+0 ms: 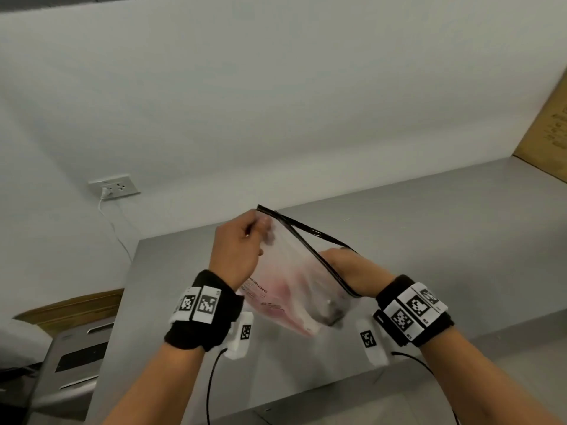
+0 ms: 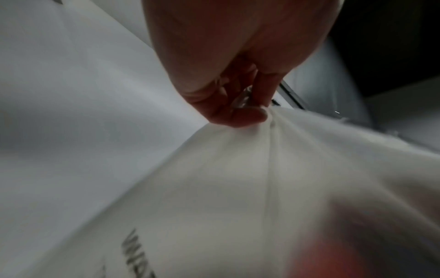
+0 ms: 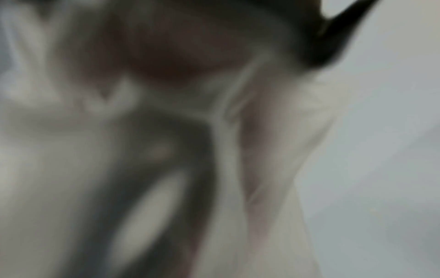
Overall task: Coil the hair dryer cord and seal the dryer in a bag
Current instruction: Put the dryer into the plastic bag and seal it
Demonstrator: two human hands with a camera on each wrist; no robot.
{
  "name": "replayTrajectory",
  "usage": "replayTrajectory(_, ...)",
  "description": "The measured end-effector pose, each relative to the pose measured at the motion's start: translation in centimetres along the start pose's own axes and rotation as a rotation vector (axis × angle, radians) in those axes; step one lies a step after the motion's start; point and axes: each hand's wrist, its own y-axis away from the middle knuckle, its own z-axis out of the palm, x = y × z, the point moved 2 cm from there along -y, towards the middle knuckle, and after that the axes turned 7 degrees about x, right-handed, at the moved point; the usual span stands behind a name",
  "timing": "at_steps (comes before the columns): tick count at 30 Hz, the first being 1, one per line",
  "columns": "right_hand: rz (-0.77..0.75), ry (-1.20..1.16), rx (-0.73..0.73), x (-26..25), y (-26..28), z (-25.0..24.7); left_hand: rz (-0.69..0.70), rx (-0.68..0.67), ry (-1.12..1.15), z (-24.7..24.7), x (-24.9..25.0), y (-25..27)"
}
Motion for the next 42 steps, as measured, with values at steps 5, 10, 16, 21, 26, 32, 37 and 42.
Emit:
replayTrajectory(5, -0.151, 0.374, 0.024, -3.3, -0.5, -3.4, -0.236, 0.164, 0.127, -3.4, -3.5, -0.2)
replayTrajectory(10, -0.278, 0.563, -0.003, -2.7, -1.9, -4.2, -0.293, 0.175, 0.208, -5.3, -5.5, 0.8)
replayTrajectory(16, -0.314, 0.617, 0.081, -2.5, -2.7, -2.5, -0.352, 0.237, 0.232, -6.3, -7.9, 2.3)
replayTrajectory(21, -0.253, 0.610, 0.098, -2.5, -3.3, -2.3, -0.344, 0.226, 0.284, -6.4, -7.8, 3.1)
replayTrajectory(26, -0.194, 0.711, 0.152, -4.0, -3.7, -2.0, -0.306, 0.145, 0.174, -6.8, -7.5, 3.6)
replayTrajectory(32, -0.431, 0.704, 0.071, -8.1, -3.7, 4.5, -0.262, 0.132, 0.135, -6.6, -6.9, 4.3)
replayTrajectory(37, -0.524, 0.753, 0.132, -8.9, -4.7, 10.5, -0.227, 0.137, 0.077, -6.5, -6.6, 4.6)
replayTrajectory(42, -0.630, 0.776, 0.241, -8.1, -5.5, 10.3, -0.206, 0.153, 0.078, -6.7, -6.5, 5.2)
